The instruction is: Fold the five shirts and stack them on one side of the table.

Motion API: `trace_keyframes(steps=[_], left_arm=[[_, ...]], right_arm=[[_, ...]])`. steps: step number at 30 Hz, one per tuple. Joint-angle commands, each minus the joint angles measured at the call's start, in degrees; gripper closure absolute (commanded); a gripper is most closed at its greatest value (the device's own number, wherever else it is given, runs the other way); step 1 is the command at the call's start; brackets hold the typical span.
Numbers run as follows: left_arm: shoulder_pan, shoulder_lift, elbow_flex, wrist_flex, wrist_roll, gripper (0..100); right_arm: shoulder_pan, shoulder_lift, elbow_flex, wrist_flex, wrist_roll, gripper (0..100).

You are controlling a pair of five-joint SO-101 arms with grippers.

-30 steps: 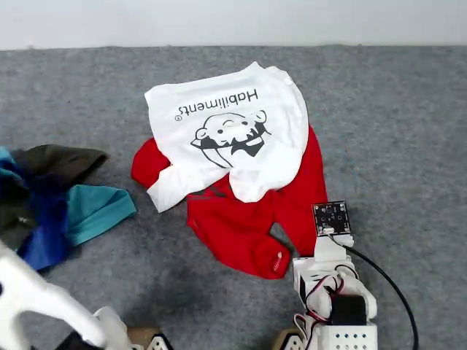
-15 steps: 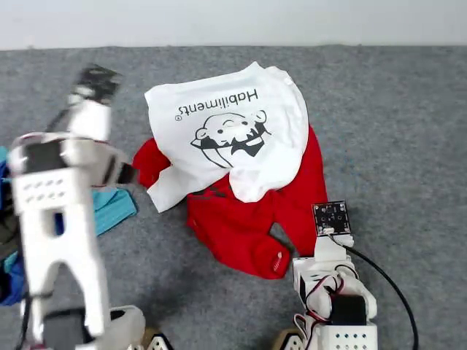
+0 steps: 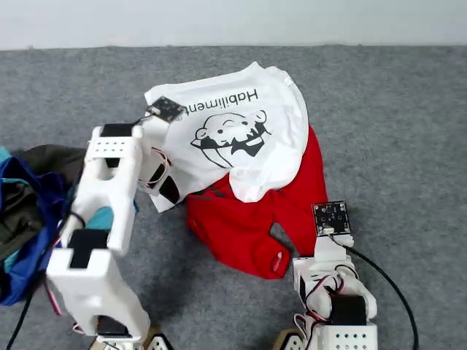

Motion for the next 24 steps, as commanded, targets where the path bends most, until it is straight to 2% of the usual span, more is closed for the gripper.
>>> trace_keyframes(steps=[1, 4, 9, 14, 18, 21, 24], left_arm=[[0.2, 3.7, -3.6, -3.2, 0.4, 77], [0.5, 7.4, -4.9, -4.9, 0.4, 86], [1.3, 8.6, -8.0, -2.9, 0.4, 99], [0.5, 4.7, -12.7, 3.3, 0.5, 99], [-1.4, -4.8, -15.5, 7.1, 0.8, 99], [-4.2, -14.2, -17.9, 7.2, 3.9, 99], [-7.9, -22.6, -19.8, 4.0, 7.3, 99]], right_arm=[[0.0, -0.4, 0.9, -0.6, -0.2, 98.9], [0.0, -0.4, 0.9, -0.6, -0.2, 98.9], [0.0, -0.4, 0.9, -0.6, -0.2, 98.9], [0.0, -0.4, 0.9, -0.6, -0.2, 98.9], [0.0, -0.4, 0.9, -0.6, -0.2, 98.9], [0.0, -0.4, 0.9, -0.6, -0.2, 98.9], [0.0, -0.4, 0.9, -0.6, -0.2, 98.9]])
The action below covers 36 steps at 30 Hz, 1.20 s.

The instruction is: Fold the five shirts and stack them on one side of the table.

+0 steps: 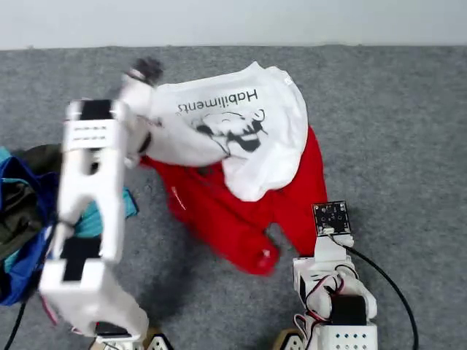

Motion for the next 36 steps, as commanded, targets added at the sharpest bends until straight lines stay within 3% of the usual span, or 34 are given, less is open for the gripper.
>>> trace_keyframes(steps=[1, 7, 14, 17, 24, 27, 31, 36], left_arm=[[-4.9, -13.5, -4.2, -4.1, 3.6, 99], [-10.7, -22.5, -4.0, -7.5, 3.3, 99], [-19.4, -23.7, -3.9, -7.4, 3.3, 99], [-25.5, -23.7, -4.2, -8.2, 3.3, 99], [-41.6, -23.7, -4.1, -18.6, 3.4, 99], [-43.3, -23.6, -3.6, -18.1, 1.9, 99], [-42.1, -23.7, -1.4, -12.3, -9.8, 97], [-42.4, -24.4, -1.5, -5.8, -12.9, 81]], right_arm=[[0.0, -0.4, 0.9, -0.6, -0.2, 98.9], [0.0, -0.4, 0.9, -0.6, -0.2, 98.9], [0.0, -0.4, 0.9, -0.6, -0.2, 98.9], [0.0, -0.4, 0.9, -0.6, -0.2, 98.9], [0.0, -0.4, 0.9, -0.6, -0.2, 98.9], [0.0, -0.4, 0.9, -0.6, -0.2, 98.9], [0.0, -0.4, 0.9, -0.6, -0.2, 98.9], [0.0, -0.4, 0.9, -0.6, -0.2, 98.9]])
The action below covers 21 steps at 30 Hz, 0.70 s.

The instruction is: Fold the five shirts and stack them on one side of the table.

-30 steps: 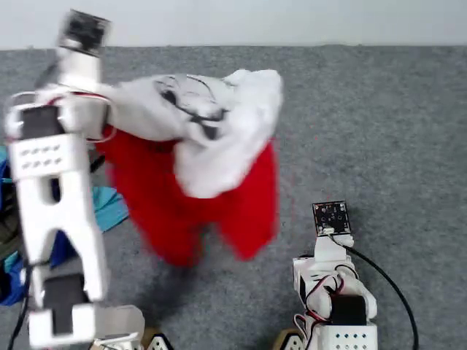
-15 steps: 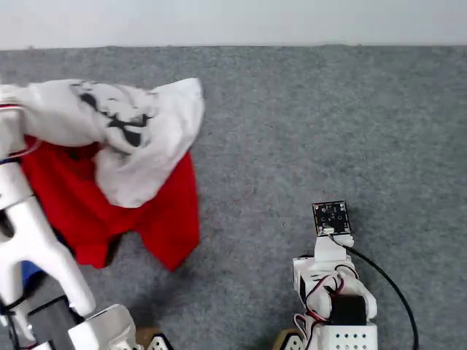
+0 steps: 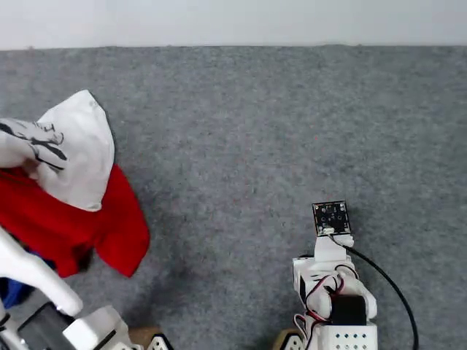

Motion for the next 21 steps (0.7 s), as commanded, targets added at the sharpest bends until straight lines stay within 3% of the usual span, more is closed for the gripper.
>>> trace_keyframes(steps=[1, 6, 12, 16, 21], left_arm=[[-0.3, -3.8, -2.2, 3.9, -1.1, 78], [1.3, -8.6, -8.0, 10.7, -1.1, 75], [11.3, -11.3, -9.5, 20.6, -2.0, 75], [17.3, -7.2, -5.7, 20.0, -2.2, 75], [19.6, 5.1, -4.8, 16.6, -2.3, 75]], right_arm=[[0.0, -0.4, 0.9, -0.6, -0.2, 98.9], [0.0, -0.4, 0.9, -0.6, -0.2, 98.9], [0.0, -0.4, 0.9, -0.6, -0.2, 98.9], [0.0, -0.4, 0.9, -0.6, -0.2, 98.9], [0.0, -0.4, 0.9, -0.6, -0.2, 98.9]])
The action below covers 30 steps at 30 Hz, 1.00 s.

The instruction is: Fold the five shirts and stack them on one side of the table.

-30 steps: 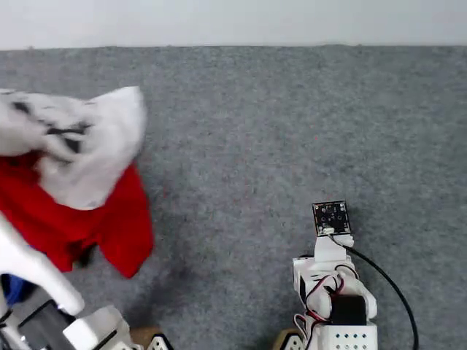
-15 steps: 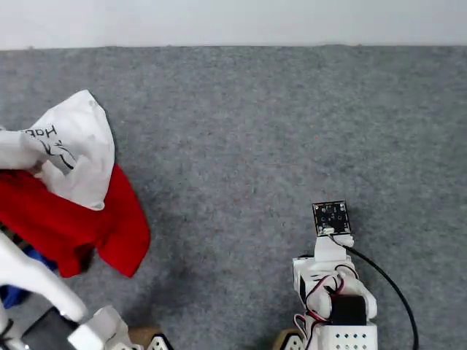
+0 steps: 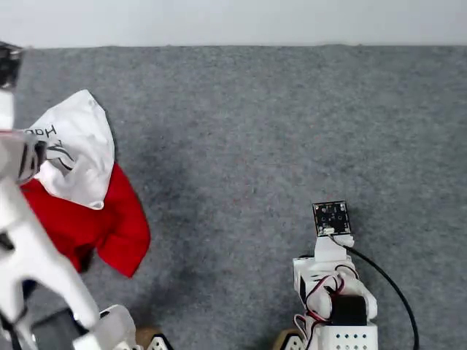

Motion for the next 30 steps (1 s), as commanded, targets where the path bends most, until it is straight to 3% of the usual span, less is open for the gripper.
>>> trace_keyframes(steps=[1, 11, 20, 26, 30], left_arm=[[1.2, 7.6, -0.1, -3.3, -0.5, 75], [1.1, 24.1, -0.1, -11.6, -3.0, 75], [1.0, 31.8, -0.1, -23.8, 2.9, 76], [1.3, 36.3, -0.1, -27.1, 0.3, 97], [2.2, 34.7, -0.3, -25.5, -2.2, 99]], right_arm=[[0.0, -0.4, 0.9, -0.6, -0.2, 98.9], [0.0, -0.4, 0.9, -0.6, -0.2, 98.9], [0.0, -0.4, 0.9, -0.6, -0.2, 98.9], [0.0, -0.4, 0.9, -0.6, -0.2, 98.9], [0.0, -0.4, 0.9, -0.6, -0.2, 98.9]])
